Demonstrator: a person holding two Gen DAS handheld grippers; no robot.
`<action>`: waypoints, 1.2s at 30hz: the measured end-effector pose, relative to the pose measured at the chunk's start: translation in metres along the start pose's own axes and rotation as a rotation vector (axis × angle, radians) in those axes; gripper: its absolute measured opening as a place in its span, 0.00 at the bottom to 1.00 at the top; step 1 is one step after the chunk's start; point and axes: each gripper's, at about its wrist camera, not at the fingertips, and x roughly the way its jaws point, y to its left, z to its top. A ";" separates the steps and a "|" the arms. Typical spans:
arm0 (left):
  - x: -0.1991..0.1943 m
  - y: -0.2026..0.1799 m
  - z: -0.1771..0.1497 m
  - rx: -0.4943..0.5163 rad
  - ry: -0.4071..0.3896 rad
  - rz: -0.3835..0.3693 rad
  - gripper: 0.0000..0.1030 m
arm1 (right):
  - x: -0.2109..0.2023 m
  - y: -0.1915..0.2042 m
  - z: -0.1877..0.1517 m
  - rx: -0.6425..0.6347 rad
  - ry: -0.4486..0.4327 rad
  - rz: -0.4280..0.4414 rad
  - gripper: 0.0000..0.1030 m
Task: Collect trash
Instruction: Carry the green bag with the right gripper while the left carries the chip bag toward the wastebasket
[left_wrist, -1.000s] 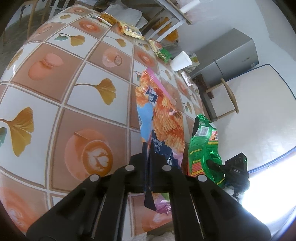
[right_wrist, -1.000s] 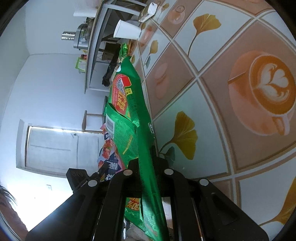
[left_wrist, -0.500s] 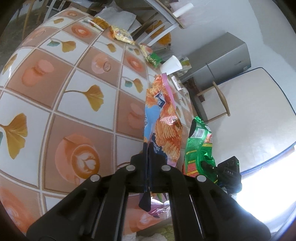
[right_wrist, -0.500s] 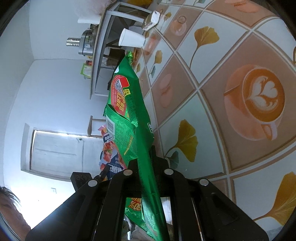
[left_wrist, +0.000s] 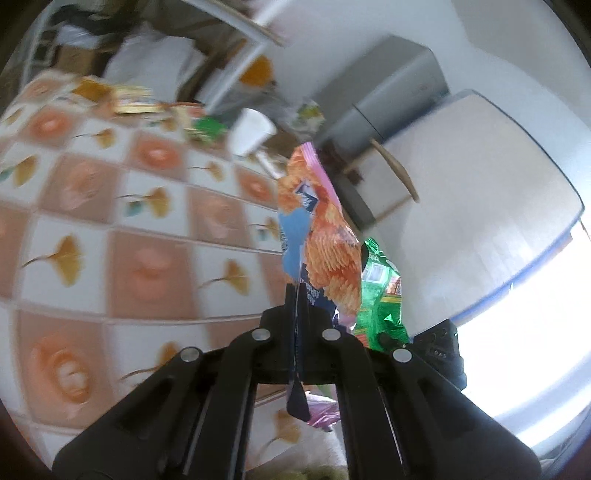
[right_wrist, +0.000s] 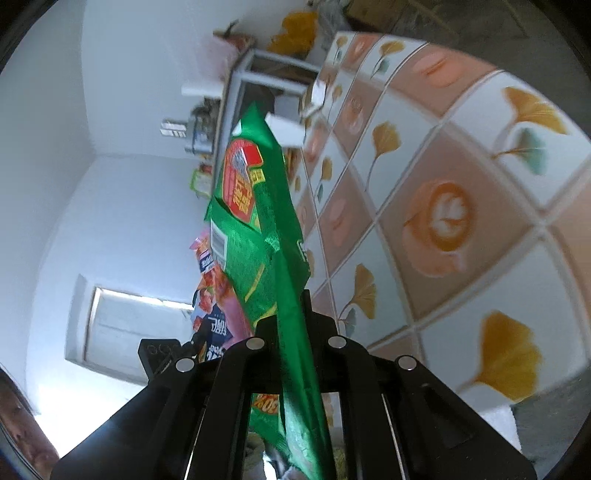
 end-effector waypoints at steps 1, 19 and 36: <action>0.013 -0.014 0.002 0.027 0.023 -0.013 0.00 | -0.010 -0.005 -0.002 0.010 -0.021 0.009 0.05; 0.225 -0.207 -0.053 0.308 0.342 -0.169 0.00 | -0.307 -0.148 -0.048 0.287 -0.643 -0.223 0.05; 0.318 -0.249 -0.081 0.407 0.462 -0.104 0.00 | -0.293 -0.331 0.092 0.499 -0.687 -0.640 0.43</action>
